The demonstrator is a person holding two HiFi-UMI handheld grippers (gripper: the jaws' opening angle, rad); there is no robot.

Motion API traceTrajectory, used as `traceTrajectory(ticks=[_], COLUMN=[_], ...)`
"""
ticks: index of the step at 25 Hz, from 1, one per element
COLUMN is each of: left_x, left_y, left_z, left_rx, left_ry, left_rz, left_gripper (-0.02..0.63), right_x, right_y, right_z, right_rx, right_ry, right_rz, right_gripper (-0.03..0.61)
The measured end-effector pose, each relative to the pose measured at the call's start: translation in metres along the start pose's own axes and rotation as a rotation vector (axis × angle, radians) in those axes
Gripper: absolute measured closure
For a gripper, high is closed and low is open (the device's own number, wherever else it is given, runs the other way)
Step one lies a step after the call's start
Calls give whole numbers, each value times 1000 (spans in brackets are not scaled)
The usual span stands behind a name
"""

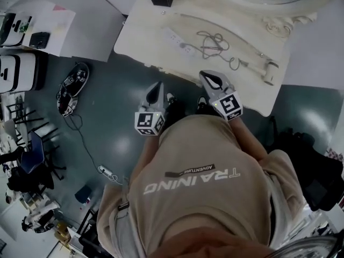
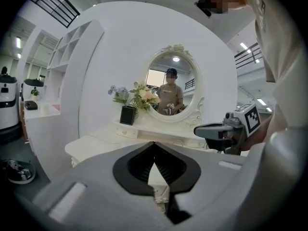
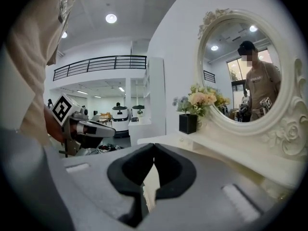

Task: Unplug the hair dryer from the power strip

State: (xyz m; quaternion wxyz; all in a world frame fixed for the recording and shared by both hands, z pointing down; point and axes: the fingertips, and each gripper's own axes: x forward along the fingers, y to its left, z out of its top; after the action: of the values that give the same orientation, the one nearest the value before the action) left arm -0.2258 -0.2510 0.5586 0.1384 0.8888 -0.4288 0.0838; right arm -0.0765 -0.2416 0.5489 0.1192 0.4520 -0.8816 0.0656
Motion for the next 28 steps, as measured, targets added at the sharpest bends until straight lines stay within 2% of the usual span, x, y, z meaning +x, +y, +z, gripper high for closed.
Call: traceTrajectory(ticks=[2, 8, 13, 18, 22, 25, 28], left_x=[3, 25, 39, 52, 83, 105, 127], left_y=[15, 69, 99, 102, 93, 75, 57], left_z=[3, 34, 26, 18, 18, 27, 37], left_rx=[3, 83, 81, 67, 80, 120, 174], left_ry=[6, -15, 20, 53, 80, 96, 111], left_rz=[-43, -179, -266, -329, -361, -395, -421], left_gripper=[607, 607, 607, 607, 607, 607, 607], right_x=[14, 64, 79, 69, 64, 58, 58], right_y=[3, 7, 2, -5, -25, -43, -58], right_z=[0, 12, 9, -1, -1, -8, -17], right_rx=[4, 49, 119, 152, 153, 178, 194], right_ry=[38, 77, 86, 131, 111, 93, 100], right_rz=[-31, -137, -256, -338, -379, -400, -375], right_gripper=[575, 575, 575, 575, 575, 575, 575])
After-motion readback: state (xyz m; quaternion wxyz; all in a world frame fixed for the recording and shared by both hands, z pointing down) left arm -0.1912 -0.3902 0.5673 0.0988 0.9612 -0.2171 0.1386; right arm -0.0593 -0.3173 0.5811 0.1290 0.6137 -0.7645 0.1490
